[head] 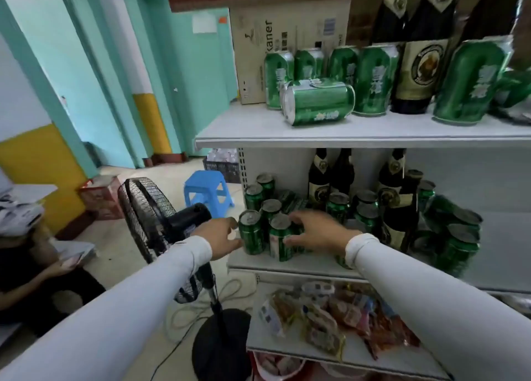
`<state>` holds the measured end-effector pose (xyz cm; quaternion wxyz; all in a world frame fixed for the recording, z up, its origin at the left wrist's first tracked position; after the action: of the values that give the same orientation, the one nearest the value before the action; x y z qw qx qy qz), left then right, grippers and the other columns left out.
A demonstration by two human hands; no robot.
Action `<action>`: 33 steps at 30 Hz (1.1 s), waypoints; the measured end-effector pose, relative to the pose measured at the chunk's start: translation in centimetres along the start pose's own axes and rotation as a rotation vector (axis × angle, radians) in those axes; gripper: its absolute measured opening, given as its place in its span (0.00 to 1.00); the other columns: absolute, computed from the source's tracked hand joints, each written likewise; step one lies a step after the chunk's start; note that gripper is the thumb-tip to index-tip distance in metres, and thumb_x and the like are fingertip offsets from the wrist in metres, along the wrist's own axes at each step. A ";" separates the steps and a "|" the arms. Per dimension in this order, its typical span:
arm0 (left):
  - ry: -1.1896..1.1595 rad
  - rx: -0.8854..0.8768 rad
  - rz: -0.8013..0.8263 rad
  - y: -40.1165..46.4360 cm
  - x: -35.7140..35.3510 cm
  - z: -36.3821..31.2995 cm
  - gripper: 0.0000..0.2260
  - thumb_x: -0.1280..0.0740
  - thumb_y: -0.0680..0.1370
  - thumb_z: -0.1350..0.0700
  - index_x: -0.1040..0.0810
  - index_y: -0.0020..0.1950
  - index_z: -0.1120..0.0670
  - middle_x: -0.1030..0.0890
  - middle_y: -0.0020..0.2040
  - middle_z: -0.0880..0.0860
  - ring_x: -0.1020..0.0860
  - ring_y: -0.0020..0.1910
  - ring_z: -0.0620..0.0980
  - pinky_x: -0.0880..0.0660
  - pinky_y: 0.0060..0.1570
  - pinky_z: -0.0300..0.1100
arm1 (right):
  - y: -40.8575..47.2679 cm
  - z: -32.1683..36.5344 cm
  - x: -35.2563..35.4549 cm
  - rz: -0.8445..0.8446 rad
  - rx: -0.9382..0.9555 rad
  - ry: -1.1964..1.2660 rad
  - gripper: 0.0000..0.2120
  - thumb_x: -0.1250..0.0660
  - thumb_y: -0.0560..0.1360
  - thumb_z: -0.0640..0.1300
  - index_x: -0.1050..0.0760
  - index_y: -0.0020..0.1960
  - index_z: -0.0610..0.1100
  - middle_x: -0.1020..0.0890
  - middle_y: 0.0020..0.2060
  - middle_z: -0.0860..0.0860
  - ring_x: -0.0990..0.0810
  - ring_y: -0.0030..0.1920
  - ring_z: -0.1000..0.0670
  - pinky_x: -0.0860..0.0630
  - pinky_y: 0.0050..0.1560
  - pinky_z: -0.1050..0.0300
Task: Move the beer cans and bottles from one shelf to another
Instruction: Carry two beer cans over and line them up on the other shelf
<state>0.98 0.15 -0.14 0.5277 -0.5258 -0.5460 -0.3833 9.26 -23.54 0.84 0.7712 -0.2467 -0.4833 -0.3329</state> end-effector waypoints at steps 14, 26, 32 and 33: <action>-0.009 -0.113 0.110 7.8 -0.1 -1.5 0.30 0.29 0.67 0.35 0.28 0.63 0.50 0.22 0.59 0.52 0.23 0.56 0.55 0.31 0.46 0.41 | 5.1 0.2 -3.6 0.007 -0.192 -0.040 0.35 0.28 0.64 0.69 0.31 0.60 0.47 0.23 0.56 0.50 0.22 0.53 0.46 0.28 0.44 0.53; -0.009 -0.452 0.337 7.9 1.3 0.4 0.36 0.29 0.73 0.57 0.43 0.76 0.51 0.35 0.74 0.55 0.32 0.69 0.56 0.31 0.66 0.47 | 4.3 2.1 -4.9 -0.009 -0.375 0.056 0.38 0.24 0.67 0.59 0.37 0.70 0.48 0.25 0.64 0.48 0.23 0.59 0.45 0.23 0.54 0.50; -0.117 -0.419 0.242 7.4 0.1 1.4 0.36 0.26 0.69 0.50 0.38 0.73 0.54 0.31 0.70 0.56 0.29 0.65 0.56 0.29 0.60 0.44 | 3.8 2.3 -5.2 -0.061 -0.388 0.084 0.38 0.23 0.67 0.58 0.36 0.70 0.46 0.27 0.66 0.46 0.25 0.62 0.44 0.24 0.60 0.46; -0.132 -0.405 0.208 7.3 0.2 1.4 0.34 0.26 0.69 0.48 0.34 0.70 0.54 0.28 0.67 0.56 0.27 0.62 0.56 0.28 0.59 0.44 | 3.7 2.3 -5.2 -0.064 -0.384 0.096 0.40 0.23 0.67 0.59 0.36 0.70 0.45 0.27 0.67 0.47 0.25 0.63 0.45 0.25 0.61 0.47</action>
<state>7.90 2.70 -1.13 0.4116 -0.6982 -0.4341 -0.3934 9.09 -18.03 -3.13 0.7212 -0.3573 -0.3813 -0.4547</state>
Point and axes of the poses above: each hand's wrist, its own y-axis towards the middle knuckle, its own x-axis out of the back of the hand, z = x × y, the point moved 1 cm from there along y, towards the middle knuckle
